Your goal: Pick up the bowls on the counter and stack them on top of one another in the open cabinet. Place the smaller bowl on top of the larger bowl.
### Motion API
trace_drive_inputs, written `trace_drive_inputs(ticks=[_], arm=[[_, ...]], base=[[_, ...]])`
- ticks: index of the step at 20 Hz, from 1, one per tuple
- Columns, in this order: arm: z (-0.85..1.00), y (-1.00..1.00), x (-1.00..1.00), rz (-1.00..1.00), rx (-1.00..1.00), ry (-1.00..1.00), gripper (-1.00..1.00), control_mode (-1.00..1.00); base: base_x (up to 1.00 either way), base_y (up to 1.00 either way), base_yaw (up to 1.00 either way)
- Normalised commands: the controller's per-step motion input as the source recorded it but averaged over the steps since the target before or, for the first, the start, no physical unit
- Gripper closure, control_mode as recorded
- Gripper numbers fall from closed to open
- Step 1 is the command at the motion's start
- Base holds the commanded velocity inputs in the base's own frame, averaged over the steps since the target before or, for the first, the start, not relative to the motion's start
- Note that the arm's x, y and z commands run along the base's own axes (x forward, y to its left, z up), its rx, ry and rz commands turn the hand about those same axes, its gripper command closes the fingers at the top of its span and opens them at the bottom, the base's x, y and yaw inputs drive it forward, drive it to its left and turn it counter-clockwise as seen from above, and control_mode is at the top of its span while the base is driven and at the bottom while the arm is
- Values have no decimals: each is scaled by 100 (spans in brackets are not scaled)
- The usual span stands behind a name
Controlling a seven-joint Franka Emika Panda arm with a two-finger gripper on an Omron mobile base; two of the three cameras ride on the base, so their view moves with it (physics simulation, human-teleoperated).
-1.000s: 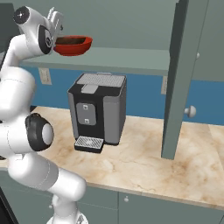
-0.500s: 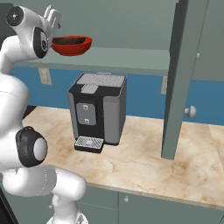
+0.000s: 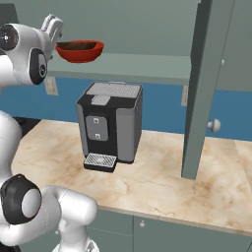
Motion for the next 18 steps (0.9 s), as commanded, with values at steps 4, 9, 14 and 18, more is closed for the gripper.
trace_drive_inputs(ticks=[4,9,14,18], arm=[[4,0,-62,0,7,-6,-100,-100],[2,0,-62,0,5,-2,-100,-100],[-2,0,-62,0,1,0,-100,-100],[-8,0,-62,0,0,1,-100,-100]], base=[[0,0,0],[0,0,0],[0,0,0],[0,0,0]])
